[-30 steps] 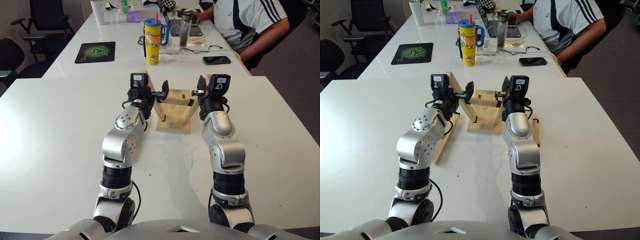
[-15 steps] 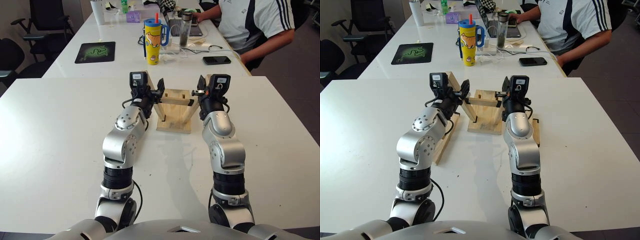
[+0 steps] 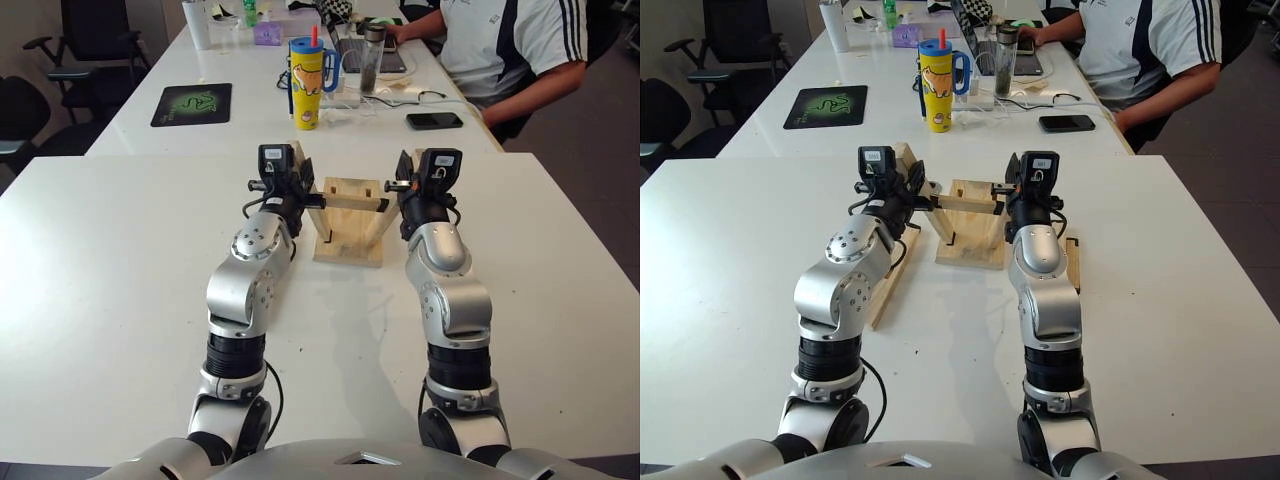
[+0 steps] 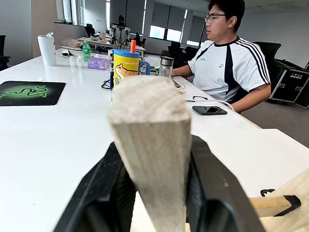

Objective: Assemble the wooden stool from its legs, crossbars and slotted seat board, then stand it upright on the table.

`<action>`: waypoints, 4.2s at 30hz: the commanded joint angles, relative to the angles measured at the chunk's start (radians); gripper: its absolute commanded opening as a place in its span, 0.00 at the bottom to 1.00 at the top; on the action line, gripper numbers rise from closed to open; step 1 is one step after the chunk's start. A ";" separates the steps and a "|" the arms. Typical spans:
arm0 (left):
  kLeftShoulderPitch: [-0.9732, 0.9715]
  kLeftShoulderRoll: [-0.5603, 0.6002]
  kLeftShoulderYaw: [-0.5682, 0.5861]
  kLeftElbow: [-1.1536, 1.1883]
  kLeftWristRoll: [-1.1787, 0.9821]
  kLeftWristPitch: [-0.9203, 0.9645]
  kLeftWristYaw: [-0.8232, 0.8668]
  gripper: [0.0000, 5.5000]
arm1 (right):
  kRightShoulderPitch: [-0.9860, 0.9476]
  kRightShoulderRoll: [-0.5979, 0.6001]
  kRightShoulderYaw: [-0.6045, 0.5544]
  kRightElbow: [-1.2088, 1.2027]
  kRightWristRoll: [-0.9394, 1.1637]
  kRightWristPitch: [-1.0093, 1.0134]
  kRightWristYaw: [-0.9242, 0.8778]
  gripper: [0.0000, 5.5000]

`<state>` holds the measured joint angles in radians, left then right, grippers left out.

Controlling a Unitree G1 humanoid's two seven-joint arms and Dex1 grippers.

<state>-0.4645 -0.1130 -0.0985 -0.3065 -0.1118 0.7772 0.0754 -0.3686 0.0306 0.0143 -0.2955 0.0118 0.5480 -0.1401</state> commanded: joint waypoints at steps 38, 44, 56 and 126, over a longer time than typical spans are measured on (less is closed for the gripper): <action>-0.051 0.000 -0.022 0.118 -0.091 0.031 -0.086 0.39 | 0.004 0.004 0.039 0.055 0.044 0.061 0.052 0.21; -0.049 0.000 -0.025 0.107 -0.080 0.016 -0.092 0.40 | 0.003 0.003 0.036 0.057 0.038 0.057 0.049 0.21; -0.117 -0.035 0.174 -0.068 -0.265 0.009 -0.096 0.40 | 0.005 -0.001 0.030 0.059 0.032 0.058 0.049 0.21; -0.271 0.110 0.211 0.287 -0.361 -0.053 0.112 0.40 | 0.000 -0.031 0.031 0.064 0.045 0.091 0.074 0.21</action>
<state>-0.7468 0.0027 0.0897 -0.0566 -0.4704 0.7041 0.1949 -0.4020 -0.0026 0.0088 -0.2743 0.0571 0.5739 -0.0975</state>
